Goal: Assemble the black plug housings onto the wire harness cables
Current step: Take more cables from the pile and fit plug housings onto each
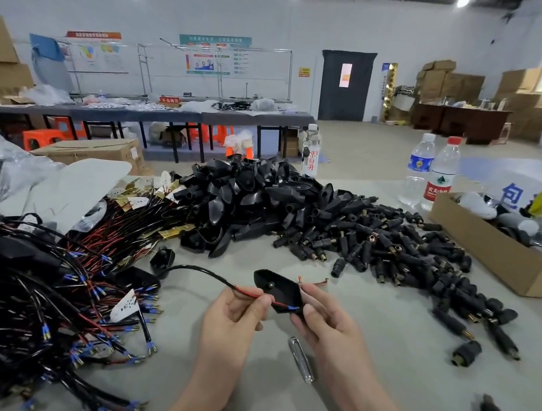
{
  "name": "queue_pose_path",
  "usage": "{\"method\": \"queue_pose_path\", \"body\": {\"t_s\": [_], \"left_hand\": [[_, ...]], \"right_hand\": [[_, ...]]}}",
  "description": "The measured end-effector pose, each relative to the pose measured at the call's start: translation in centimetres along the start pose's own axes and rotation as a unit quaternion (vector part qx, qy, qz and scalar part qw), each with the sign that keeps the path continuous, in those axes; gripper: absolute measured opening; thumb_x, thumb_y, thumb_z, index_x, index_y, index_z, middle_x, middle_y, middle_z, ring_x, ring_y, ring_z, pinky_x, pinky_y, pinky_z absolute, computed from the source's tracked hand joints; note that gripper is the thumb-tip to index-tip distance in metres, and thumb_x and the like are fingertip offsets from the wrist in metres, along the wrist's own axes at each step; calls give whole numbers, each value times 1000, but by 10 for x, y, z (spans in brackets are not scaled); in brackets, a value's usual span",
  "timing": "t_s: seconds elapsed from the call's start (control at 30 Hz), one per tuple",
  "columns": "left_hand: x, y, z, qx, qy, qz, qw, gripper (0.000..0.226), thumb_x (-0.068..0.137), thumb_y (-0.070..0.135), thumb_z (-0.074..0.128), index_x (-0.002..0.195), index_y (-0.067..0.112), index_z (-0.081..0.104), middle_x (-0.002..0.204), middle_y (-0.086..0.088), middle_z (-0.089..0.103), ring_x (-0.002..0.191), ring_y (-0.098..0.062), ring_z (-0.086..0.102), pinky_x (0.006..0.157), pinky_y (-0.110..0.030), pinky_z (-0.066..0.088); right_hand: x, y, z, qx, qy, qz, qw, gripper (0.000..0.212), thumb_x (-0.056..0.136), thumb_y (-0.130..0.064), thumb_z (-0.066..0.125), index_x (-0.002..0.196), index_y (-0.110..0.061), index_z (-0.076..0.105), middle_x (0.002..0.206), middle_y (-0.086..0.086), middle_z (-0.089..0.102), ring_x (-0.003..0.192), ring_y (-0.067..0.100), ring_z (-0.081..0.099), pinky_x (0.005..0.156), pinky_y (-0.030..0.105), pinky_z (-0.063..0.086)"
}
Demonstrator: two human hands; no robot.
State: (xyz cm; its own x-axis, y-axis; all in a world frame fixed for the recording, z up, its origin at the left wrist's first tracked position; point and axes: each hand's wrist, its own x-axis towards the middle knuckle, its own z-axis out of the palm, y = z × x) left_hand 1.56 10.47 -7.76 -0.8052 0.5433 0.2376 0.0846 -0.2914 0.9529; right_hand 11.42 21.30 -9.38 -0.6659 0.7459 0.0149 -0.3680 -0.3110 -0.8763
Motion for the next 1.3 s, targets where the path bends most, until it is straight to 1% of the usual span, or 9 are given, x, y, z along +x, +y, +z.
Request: {"method": "queue_pose_path", "body": {"t_s": [0.2, 0.43, 0.6, 0.83, 0.97, 1.07, 1.13, 1.2, 1.3], "left_hand": [[1, -1, -1, 0, -9, -1, 1000, 10, 88, 3, 69, 96, 4, 63, 73, -5, 71, 65, -10, 63, 61, -19, 51], [2, -2, 0, 14, -19, -26, 999, 9, 88, 4, 69, 95, 5, 63, 75, -6, 73, 61, -12, 62, 57, -19, 50], [-1, -7, 0, 57, -44, -39, 997, 5, 91, 11, 68, 95, 10, 66, 74, 4, 71, 64, -10, 60, 57, -23, 48], [-3, -11, 0, 124, -80, -29, 989, 8, 94, 24, 65, 91, 20, 71, 79, 7, 71, 71, -7, 61, 64, -24, 49], [-4, -16, -3, 309, -87, 71, 944, 5, 92, 34, 67, 89, 38, 67, 93, 21, 66, 82, -3, 64, 77, -27, 52], [-6, -21, -5, 414, -115, 133, 893, 6, 94, 32, 64, 98, 37, 63, 101, 19, 58, 92, -5, 61, 82, -33, 52], [-6, -24, -6, 485, -116, 175, 849, 10, 96, 35, 58, 105, 35, 62, 105, 18, 57, 97, -9, 59, 82, -32, 49], [-6, -24, -8, 522, -108, 199, 823, 12, 97, 36, 53, 108, 35, 60, 105, 17, 57, 98, -9, 58, 82, -29, 46], [-5, -21, -12, 548, -76, 203, 808, 17, 100, 38, 48, 114, 38, 58, 108, 18, 56, 97, -7, 57, 81, -26, 44]], "right_hand": [[0, 0, 0, -3, -3, -7, 1000, 31, 98, 6, 50, 113, -12, 70, 112, 0, 75, 106, 13, 70, 78, 15, 55], [-5, -1, 3, -53, -58, -14, 997, 30, 98, 1, 53, 118, -17, 67, 116, -2, 74, 112, 13, 67, 85, 15, 52], [-5, -1, 4, -2, -52, 4, 999, 30, 100, 2, 45, 119, -12, 64, 115, 5, 74, 112, 14, 68, 83, 15, 53], [-6, -3, 4, -62, -25, -1, 998, 29, 100, 3, 48, 115, -13, 66, 108, 3, 76, 104, 12, 71, 80, 13, 53], [-5, -6, 1, -91, 15, -18, 996, 27, 99, 3, 50, 110, -14, 67, 92, 5, 78, 90, 16, 75, 73, 15, 55], [-5, -6, 0, -123, 37, -30, 991, 26, 99, 3, 51, 107, -15, 69, 86, 7, 76, 85, 18, 75, 72, 15, 55], [-4, -5, -1, -148, 41, -35, 988, 27, 99, 2, 51, 105, -17, 69, 86, 5, 76, 84, 17, 75, 73, 15, 55], [-4, -4, -2, -164, 46, -43, 984, 27, 100, 2, 49, 102, -15, 69, 87, 3, 77, 81, 16, 74, 72, 15, 55], [-2, -6, -4, -163, 67, -56, 983, 25, 101, 2, 47, 100, -10, 68, 85, 7, 77, 75, 16, 74, 67, 16, 55]]}}
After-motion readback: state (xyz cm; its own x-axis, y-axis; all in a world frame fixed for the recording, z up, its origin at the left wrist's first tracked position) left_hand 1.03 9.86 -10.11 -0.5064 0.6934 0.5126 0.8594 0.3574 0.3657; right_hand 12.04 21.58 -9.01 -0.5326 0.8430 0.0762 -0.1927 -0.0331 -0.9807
